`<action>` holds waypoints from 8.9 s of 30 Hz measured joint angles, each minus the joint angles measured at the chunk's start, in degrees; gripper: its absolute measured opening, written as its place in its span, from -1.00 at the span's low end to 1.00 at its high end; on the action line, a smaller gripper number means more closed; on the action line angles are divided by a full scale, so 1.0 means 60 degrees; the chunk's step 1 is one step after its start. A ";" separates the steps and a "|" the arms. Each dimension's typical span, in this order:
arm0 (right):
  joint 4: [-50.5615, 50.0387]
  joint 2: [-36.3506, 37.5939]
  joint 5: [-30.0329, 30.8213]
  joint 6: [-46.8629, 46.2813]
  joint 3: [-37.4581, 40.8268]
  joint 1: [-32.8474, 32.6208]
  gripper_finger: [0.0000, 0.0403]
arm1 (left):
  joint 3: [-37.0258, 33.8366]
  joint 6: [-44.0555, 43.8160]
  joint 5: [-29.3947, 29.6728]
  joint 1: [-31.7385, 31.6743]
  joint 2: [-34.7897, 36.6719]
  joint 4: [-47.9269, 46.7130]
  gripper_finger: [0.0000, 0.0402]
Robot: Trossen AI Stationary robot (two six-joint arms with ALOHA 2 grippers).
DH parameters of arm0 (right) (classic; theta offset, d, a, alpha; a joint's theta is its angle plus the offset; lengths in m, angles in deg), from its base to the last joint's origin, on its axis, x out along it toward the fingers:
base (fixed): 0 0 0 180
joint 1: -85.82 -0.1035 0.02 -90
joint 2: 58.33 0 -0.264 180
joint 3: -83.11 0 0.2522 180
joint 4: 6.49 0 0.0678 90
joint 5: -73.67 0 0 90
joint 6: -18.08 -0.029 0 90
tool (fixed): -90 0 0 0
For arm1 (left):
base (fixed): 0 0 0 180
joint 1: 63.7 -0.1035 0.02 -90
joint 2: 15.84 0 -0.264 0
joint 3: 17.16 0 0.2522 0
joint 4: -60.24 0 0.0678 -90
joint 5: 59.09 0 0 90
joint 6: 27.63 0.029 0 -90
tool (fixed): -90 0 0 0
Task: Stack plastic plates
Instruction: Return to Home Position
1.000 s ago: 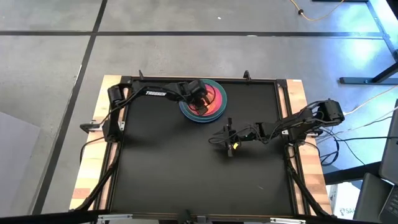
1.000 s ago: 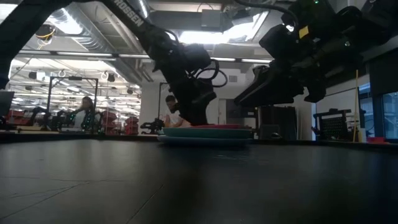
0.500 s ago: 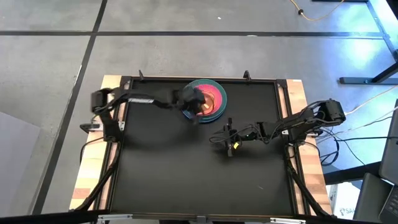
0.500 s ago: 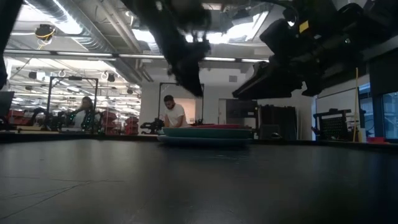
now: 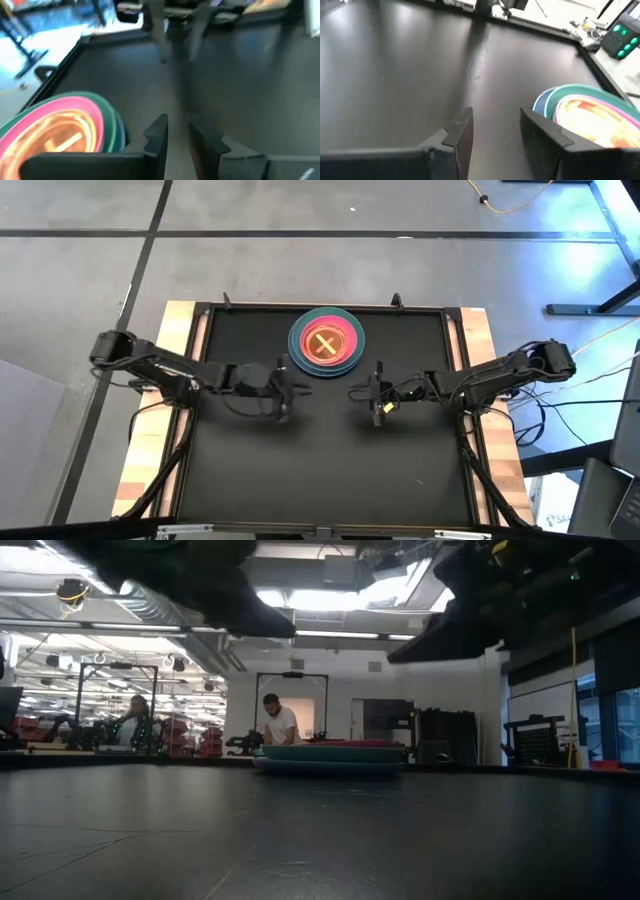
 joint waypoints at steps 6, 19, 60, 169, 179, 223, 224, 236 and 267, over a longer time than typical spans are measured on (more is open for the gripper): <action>-0.0155 0.0208 -0.0007 0.0064 -0.0006 0.0000 -0.25 | -0.1800 -0.0326 -0.0020 0.0212 0.1249 0.2071 -0.81; -0.0053 0.0203 -0.0251 0.0335 0.0215 0.0046 -0.79 | -0.3835 -0.1228 0.1149 0.1015 0.3333 0.2370 -0.99; -0.1518 0.9780 -0.1098 -0.1212 0.4525 0.2507 -0.97 | -0.6375 -0.1592 0.1699 0.1165 0.8953 0.2084 -0.98; -0.3402 1.2299 -0.1818 -0.2197 0.4918 0.2501 -0.97 | -0.0040 -0.2492 -0.0319 -0.0460 0.0064 0.1849 -0.98; -0.3402 1.2299 -0.1818 -0.2197 0.4918 0.2502 -0.97 | -0.0040 -0.2492 -0.0322 -0.0460 0.0064 0.1849 -0.98; -0.3402 1.2302 -0.1818 -0.2197 0.4922 0.2502 -0.97 | 0.1755 -0.2505 -0.0941 -0.0670 -0.1701 -0.0084 -0.98; -0.3398 1.2299 -0.1822 -0.2197 0.4922 0.2499 -0.97 | 0.1759 -0.2491 -0.0940 -0.0625 -0.1593 -0.0173 -0.98; -0.3398 1.2299 -0.1822 -0.2197 0.4922 0.2499 -0.97 | 0.0350 -0.2744 0.0183 0.0242 0.0810 -0.0716 -0.98; -0.3402 1.2299 -0.1818 -0.2197 0.4922 0.2501 -0.97 | -0.0215 -0.2812 0.0381 0.0524 0.1939 -0.1147 -0.98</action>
